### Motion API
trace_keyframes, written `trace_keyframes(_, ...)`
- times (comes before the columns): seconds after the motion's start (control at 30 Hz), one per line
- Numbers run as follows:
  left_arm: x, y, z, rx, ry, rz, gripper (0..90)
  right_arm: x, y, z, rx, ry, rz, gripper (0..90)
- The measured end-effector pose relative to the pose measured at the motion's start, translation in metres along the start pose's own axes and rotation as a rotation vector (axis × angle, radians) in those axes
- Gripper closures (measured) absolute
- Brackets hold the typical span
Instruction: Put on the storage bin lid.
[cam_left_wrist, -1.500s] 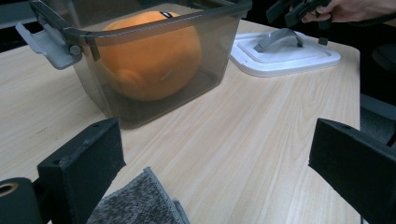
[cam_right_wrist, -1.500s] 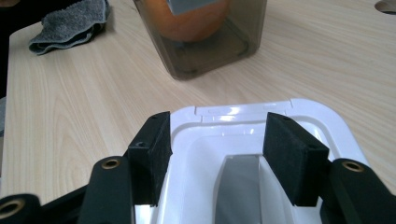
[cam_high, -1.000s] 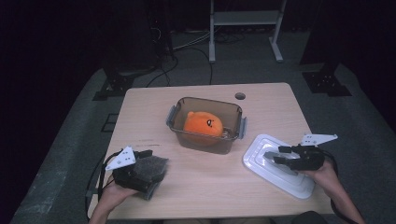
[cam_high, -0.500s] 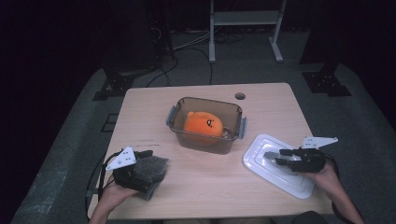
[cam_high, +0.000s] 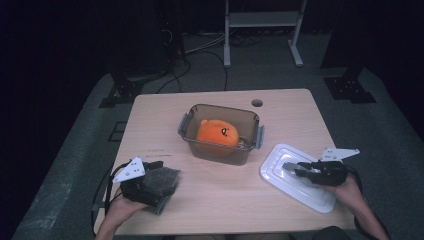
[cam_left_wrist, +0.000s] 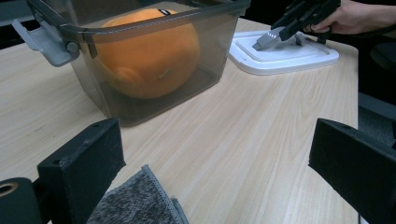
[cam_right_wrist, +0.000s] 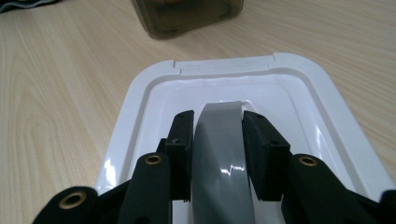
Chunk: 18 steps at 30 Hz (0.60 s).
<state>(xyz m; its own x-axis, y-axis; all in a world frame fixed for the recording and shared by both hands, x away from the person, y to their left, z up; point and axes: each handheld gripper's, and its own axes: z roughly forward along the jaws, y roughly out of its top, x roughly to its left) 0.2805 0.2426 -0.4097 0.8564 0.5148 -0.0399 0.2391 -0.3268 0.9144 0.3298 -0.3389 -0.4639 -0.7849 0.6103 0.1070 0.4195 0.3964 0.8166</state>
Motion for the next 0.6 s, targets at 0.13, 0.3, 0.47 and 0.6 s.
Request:
trace_keyframes(0.13,-0.0003,0.0001,0.0003,0.001,-0.001,-0.001,2.5,0.0007,0.0001,-0.0004,-0.001,-0.008,-0.01,64.1)
trace_keyframes(0.3,-0.0001,0.0001,0.0002,0.0,-0.001,-0.001,2.5,0.0007,0.0002,-0.001,-0.001,-0.007,-0.01,65.2)
trace_keyframes(0.47,0.0,-0.0001,0.0002,0.0,-0.002,-0.001,2.5,0.0013,0.0012,-0.0023,-0.002,-0.004,-0.01,65.4)
trace_keyframes(0.6,0.0,-0.0001,0.0001,0.001,-0.001,-0.001,2.5,0.0018,0.0038,-0.0058,-0.012,-0.001,-0.01,65.5)
